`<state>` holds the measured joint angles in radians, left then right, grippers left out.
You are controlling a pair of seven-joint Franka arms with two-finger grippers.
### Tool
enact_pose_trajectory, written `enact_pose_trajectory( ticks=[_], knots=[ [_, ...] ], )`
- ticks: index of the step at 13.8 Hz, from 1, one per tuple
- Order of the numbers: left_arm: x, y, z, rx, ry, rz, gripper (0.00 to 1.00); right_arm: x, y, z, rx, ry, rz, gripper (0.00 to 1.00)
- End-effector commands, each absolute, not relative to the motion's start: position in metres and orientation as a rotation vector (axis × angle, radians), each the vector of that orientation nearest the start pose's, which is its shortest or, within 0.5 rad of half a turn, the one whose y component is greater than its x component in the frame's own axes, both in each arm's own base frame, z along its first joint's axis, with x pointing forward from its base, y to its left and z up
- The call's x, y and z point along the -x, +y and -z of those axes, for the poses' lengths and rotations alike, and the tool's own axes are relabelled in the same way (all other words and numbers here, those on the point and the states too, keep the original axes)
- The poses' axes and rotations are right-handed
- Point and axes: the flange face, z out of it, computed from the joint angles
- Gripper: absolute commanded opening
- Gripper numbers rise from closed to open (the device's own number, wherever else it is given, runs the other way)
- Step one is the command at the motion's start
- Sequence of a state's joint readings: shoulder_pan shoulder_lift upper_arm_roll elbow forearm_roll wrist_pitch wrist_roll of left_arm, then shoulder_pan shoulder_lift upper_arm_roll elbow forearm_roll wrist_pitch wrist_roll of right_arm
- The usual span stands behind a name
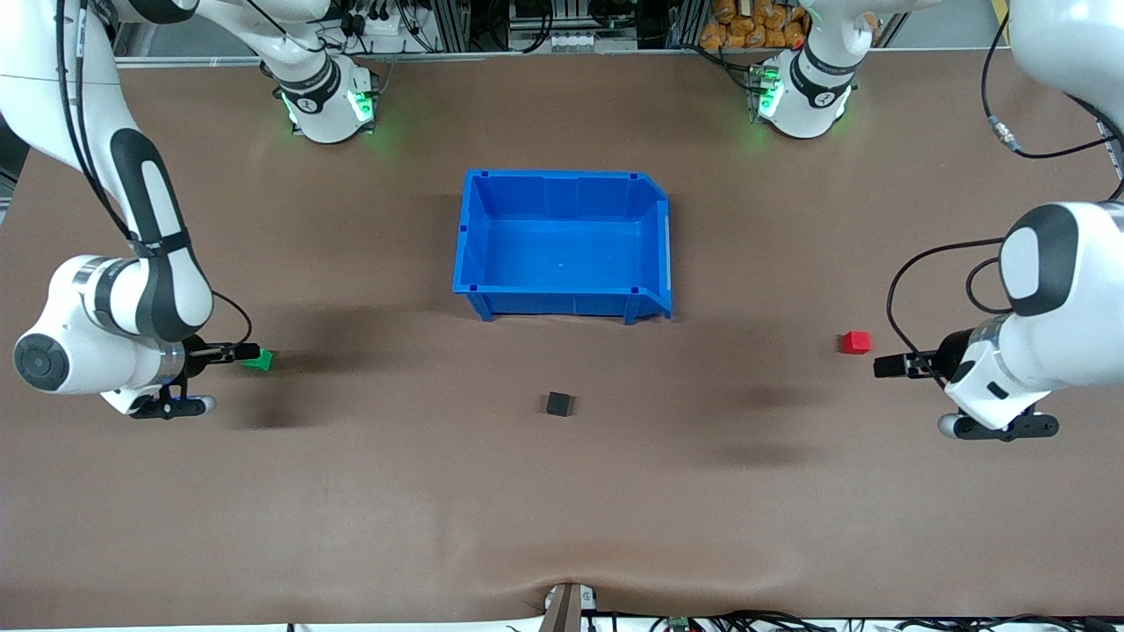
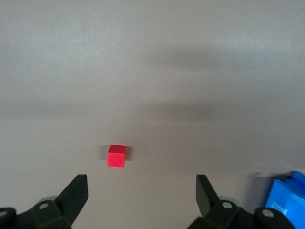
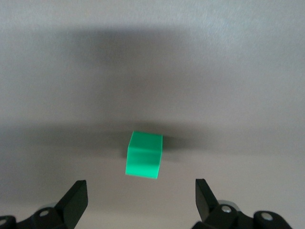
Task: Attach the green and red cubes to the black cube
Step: 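Reach the right gripper to the green cube while the left gripper reaches the red cube, then close the right gripper on the green cube while the left gripper grasps red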
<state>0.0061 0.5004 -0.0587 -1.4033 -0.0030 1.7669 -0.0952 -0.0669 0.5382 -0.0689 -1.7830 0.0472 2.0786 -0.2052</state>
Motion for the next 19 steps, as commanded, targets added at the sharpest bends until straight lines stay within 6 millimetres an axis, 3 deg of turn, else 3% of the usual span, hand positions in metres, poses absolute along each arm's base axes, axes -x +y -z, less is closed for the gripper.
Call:
enact_pose_trajectory(
  ticks=[1,4,6,9,12,16,19],
  knots=[
    [-0.691,-0.031,-0.377,3.117,-0.173,-0.245,1.0,-0.588,-0.077,-0.24,3.107,-0.051,-0.126,1.0],
    [-0.696,-0.005,-0.342,3.124,-0.2,-0.247,1.0,-0.571,-0.078,-0.223,3.13,-0.028,0.012,1.0],
    [-0.678,-0.004,-0.3,3.125,-0.203,-0.242,1.0,-0.572,-0.075,-0.22,3.129,0.079,0.007,1.0],
    [-0.655,0.003,-0.261,3.123,-0.216,-0.256,1.0,-0.574,-0.077,-0.217,3.13,0.097,0.004,1.0],
    [-0.646,0.0,-0.248,3.117,-0.212,-0.299,1.0,-0.576,-0.079,-0.213,3.13,0.101,-0.001,1.0],
    [-0.623,-0.003,-0.219,3.104,-0.199,-0.384,1.0,-0.573,-0.075,-0.193,3.128,0.093,-0.056,1.0],
    [-0.621,0.003,-0.203,3.082,-0.171,-0.417,1.0,-0.573,-0.075,-0.189,3.129,0.091,-0.063,1.0]
  ],
)
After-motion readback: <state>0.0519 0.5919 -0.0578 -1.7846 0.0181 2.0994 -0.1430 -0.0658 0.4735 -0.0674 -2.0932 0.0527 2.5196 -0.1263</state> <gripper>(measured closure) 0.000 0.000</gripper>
